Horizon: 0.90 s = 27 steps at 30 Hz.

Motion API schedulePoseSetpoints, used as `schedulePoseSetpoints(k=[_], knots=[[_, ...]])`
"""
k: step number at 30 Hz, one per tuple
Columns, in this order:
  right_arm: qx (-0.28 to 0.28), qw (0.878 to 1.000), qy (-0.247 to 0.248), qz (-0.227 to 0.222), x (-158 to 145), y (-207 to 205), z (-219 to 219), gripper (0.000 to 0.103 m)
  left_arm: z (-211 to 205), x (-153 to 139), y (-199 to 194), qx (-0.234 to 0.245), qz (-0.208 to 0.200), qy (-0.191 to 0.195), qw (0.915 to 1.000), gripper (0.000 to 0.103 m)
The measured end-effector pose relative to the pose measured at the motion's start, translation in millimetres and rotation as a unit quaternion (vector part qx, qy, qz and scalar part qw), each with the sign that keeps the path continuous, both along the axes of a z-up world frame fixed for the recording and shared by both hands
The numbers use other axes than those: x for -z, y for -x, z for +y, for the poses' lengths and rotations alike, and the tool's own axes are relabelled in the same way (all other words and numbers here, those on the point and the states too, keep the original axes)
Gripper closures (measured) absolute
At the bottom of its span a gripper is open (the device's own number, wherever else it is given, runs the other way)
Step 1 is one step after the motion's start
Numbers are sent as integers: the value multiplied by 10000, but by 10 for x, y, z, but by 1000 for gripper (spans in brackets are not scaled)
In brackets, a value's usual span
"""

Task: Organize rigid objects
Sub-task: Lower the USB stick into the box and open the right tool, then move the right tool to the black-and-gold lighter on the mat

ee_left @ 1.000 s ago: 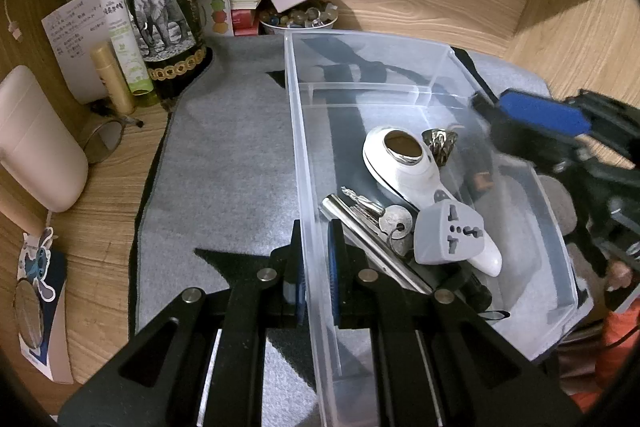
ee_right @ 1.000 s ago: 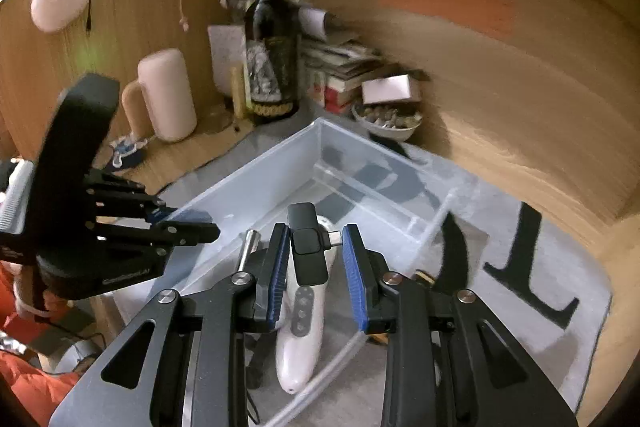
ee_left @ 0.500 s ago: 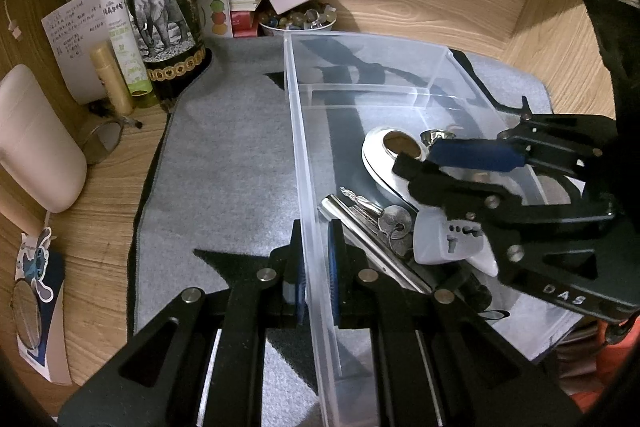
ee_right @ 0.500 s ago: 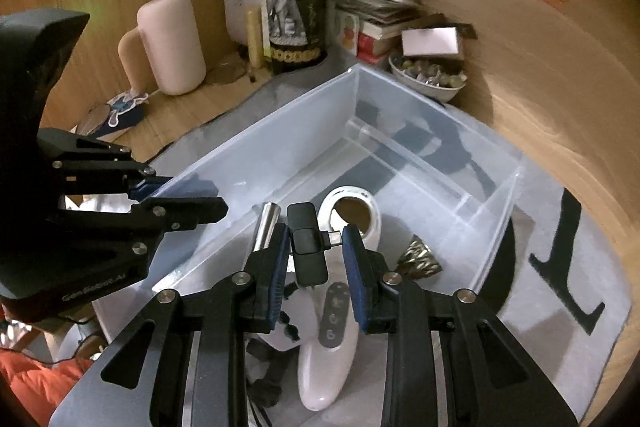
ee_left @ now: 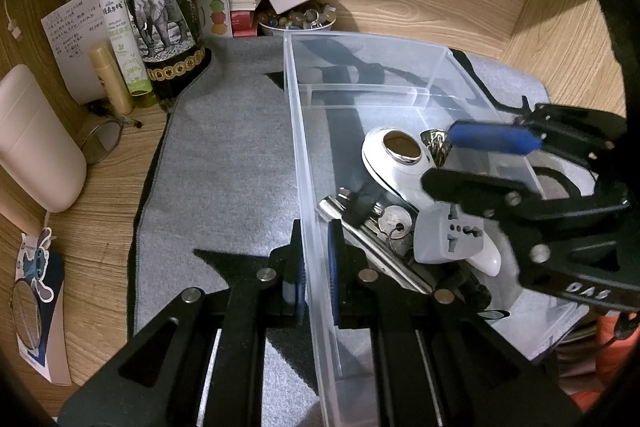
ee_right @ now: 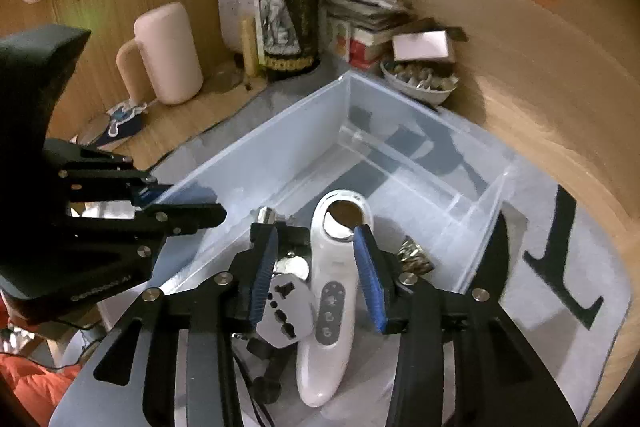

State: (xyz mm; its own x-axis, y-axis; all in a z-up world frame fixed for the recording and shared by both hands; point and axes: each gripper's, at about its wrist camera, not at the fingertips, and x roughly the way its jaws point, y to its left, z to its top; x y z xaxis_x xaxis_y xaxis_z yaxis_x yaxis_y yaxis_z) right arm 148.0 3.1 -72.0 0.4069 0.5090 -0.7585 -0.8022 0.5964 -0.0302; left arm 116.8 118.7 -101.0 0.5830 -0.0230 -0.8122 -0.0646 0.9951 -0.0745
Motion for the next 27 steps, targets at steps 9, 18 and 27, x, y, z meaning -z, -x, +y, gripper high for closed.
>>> schedulePoseSetpoints(k=[9,18,27], knots=[[342,9982,-375,-315,-261,-48,-282,57,1,0,0,1,1,8,10000,95],[1116,9917,-594,-246,-329,-349,-788,57,3,4,2,-4,8,17,10000,95],[1431,9890,-278,269,152,-558,-1019,57,25,8,15,-12,15,-2,10000,95]])
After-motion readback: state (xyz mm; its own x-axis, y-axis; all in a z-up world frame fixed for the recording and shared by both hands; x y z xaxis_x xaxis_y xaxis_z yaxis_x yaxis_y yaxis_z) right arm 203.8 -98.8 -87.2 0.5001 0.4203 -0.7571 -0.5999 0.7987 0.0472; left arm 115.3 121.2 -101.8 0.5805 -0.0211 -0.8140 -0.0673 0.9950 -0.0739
